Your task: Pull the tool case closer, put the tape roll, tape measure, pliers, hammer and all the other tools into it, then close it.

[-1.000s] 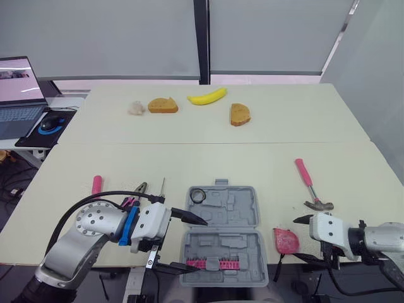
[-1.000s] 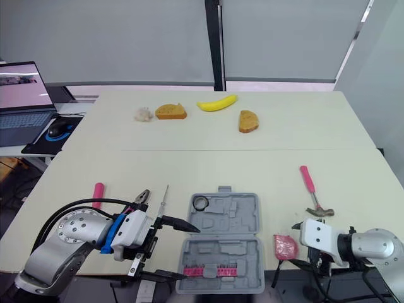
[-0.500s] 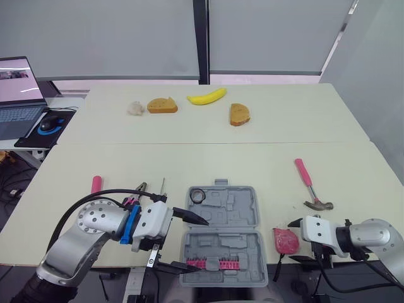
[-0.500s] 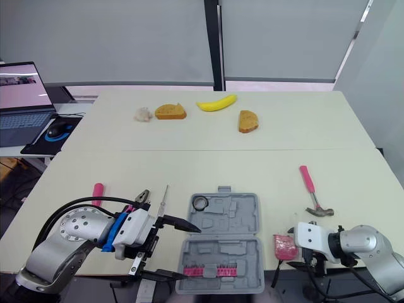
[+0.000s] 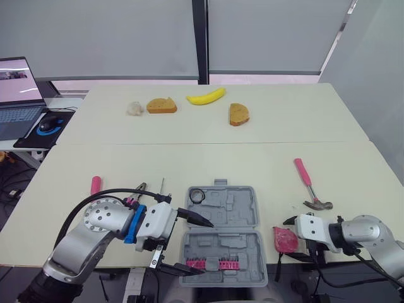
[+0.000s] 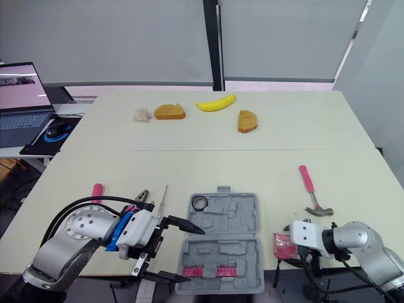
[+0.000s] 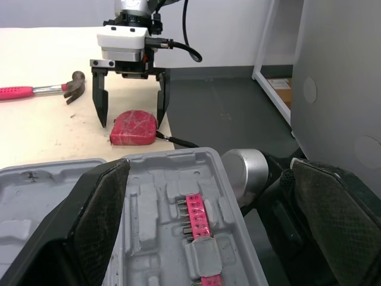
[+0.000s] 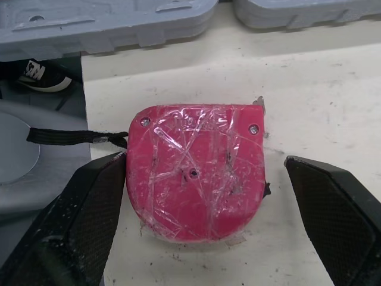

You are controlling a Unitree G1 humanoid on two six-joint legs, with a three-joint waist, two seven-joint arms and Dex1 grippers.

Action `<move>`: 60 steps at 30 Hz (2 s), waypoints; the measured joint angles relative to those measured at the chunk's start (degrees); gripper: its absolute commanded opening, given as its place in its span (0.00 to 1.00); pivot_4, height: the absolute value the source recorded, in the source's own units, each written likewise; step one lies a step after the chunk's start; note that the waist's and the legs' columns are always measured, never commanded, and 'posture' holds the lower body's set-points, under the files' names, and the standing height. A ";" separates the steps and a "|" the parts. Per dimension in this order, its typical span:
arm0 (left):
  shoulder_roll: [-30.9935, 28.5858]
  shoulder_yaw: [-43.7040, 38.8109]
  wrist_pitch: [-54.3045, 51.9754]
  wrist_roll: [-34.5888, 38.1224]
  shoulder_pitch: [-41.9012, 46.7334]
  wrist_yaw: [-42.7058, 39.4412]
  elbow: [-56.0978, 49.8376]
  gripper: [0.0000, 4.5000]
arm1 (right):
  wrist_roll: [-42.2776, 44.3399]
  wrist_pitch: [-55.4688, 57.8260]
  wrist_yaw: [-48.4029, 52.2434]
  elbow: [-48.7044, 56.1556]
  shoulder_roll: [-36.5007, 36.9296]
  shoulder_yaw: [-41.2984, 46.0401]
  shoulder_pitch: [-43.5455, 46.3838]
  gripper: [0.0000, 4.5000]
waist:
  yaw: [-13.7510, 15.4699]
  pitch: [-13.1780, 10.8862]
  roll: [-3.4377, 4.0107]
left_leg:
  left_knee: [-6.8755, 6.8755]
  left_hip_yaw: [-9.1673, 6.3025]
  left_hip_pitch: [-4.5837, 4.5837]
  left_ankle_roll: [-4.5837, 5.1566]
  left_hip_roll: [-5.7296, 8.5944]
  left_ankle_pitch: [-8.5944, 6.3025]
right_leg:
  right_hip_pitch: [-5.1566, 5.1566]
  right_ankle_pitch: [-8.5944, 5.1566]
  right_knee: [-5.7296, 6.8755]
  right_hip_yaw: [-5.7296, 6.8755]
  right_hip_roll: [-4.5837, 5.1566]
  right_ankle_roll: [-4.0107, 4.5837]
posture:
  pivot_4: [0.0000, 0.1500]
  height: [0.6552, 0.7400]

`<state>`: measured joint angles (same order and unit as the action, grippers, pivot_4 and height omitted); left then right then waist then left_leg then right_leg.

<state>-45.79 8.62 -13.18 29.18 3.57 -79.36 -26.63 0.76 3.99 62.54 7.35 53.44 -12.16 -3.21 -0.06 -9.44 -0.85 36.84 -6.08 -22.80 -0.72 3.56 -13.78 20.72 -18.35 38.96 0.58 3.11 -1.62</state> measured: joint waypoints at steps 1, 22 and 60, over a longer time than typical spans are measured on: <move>0.00 0.00 0.00 0.00 0.04 0.01 0.00 1.00 | -0.04 -0.18 0.01 -0.31 -0.01 -0.25 0.03 0.99 | 0.00 0.00 0.00 | 0.00 0.00 0.00 0.00 0.00 0.00 | 0.00 0.00 0.00 0.00 0.00 0.00 | 1.00 0.95; -2.73 -3.39 0.09 -3.50 1.08 4.73 5.73 1.00 | 0.25 12.63 2.95 12.17 6.01 1.89 7.82 0.71 | -0.28 -0.08 0.14 | 0.00 0.00 0.01 0.00 -0.07 0.00 | 0.09 0.03 0.04 0.02 -0.05 0.05 | 1.00 0.95; 4.27 2.27 -1.19 -16.12 7.42 17.52 10.43 1.00 | -18.92 21.42 15.82 -20.12 -21.48 -29.64 51.86 0.71 | -1.00 -0.09 0.12 | 0.05 0.02 -0.17 -0.08 -0.01 0.04 | 0.45 0.11 0.19 -0.05 -0.04 0.13 | 1.00 0.95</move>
<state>-41.52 10.89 -14.37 13.06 11.00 -61.84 -16.21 -18.16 25.41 78.36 -12.77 31.96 -41.80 48.65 -1.07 -9.53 -0.72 36.89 -6.06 -22.97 -0.80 3.54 -13.73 21.17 -18.24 39.16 0.53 3.07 -1.48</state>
